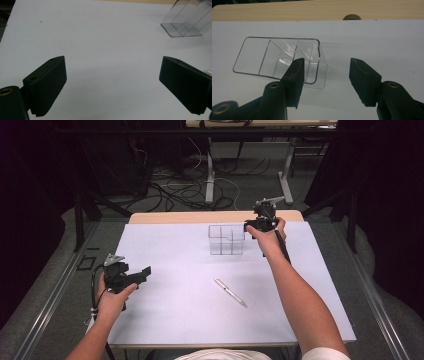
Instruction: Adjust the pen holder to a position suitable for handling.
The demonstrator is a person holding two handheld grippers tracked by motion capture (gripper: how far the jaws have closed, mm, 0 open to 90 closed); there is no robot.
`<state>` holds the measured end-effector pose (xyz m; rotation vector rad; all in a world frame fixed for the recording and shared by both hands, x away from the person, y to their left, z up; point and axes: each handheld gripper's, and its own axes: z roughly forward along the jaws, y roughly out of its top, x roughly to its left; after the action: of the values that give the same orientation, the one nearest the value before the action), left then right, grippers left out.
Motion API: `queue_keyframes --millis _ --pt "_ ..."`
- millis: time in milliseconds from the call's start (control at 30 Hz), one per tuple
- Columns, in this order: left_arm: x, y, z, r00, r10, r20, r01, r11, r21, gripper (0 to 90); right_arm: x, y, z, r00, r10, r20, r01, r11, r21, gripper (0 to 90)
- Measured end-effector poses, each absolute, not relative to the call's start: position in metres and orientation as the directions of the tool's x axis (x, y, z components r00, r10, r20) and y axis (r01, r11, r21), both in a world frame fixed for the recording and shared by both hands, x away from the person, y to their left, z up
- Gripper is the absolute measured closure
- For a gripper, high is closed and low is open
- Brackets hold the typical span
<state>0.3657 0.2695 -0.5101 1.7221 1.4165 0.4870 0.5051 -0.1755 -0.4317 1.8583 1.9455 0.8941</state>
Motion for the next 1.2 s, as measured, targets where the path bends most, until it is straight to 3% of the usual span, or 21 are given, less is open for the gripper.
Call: queue_keyframes --millis 600,1200 --pt "0.366 0.270 -0.512 0.284 0.936 -0.208 0.621 -0.014 0.783 8.0 0.527 -0.164 -0.452 -0.091 0.971 0.221 0.836 -0.046 0.547 58.1" --pt "0.366 0.270 -0.513 0.284 0.935 -0.212 0.623 -0.012 0.782 8.2 0.535 -0.159 -0.469 -0.081 0.965 0.249 0.868 -0.054 0.493 63.6"
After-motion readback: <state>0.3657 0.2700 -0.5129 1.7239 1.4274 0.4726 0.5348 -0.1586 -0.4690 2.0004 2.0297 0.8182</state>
